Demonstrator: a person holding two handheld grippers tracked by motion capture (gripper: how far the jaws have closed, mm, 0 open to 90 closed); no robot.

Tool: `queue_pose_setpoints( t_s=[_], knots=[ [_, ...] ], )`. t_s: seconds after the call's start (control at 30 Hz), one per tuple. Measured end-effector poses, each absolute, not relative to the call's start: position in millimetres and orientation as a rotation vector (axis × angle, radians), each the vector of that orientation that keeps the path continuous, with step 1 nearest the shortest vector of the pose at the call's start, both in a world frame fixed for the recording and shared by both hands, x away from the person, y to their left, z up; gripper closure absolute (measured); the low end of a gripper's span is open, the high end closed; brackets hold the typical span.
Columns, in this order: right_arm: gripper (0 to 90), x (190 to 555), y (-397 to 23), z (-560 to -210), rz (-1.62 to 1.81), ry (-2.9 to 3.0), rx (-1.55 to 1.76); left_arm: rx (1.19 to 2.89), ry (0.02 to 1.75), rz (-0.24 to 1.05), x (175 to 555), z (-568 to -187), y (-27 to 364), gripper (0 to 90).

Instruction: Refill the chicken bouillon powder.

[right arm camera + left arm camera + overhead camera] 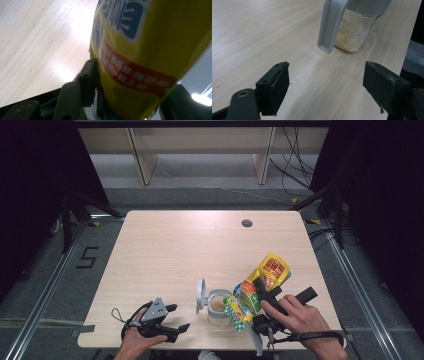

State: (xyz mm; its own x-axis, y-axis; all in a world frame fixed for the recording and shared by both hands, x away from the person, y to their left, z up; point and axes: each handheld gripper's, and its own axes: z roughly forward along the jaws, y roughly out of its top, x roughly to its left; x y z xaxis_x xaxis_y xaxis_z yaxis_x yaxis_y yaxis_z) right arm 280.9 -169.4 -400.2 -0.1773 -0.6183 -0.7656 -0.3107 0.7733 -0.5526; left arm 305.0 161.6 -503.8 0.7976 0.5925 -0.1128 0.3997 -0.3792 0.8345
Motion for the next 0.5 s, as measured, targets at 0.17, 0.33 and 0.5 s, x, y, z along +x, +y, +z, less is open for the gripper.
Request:
queue_pose_setpoints(
  t_s=[0.17,0.33,0.5],
  knots=[
    [54.2,282.1,-169.5,-398.8,-0.329,1.763,-0.755,2.036,0.733,0.261,305.6,-503.5,162.5,20.6],
    [54.3,281.9,-169.7,-399.1,-0.329,1.755,-0.752,2.041,0.730,0.264,305.9,-503.5,162.8,20.6],
    [54.3,282.2,-169.4,-398.9,-0.326,1.762,-0.756,2.040,0.732,0.264,306.0,-503.6,162.8,20.6]
  ],
)
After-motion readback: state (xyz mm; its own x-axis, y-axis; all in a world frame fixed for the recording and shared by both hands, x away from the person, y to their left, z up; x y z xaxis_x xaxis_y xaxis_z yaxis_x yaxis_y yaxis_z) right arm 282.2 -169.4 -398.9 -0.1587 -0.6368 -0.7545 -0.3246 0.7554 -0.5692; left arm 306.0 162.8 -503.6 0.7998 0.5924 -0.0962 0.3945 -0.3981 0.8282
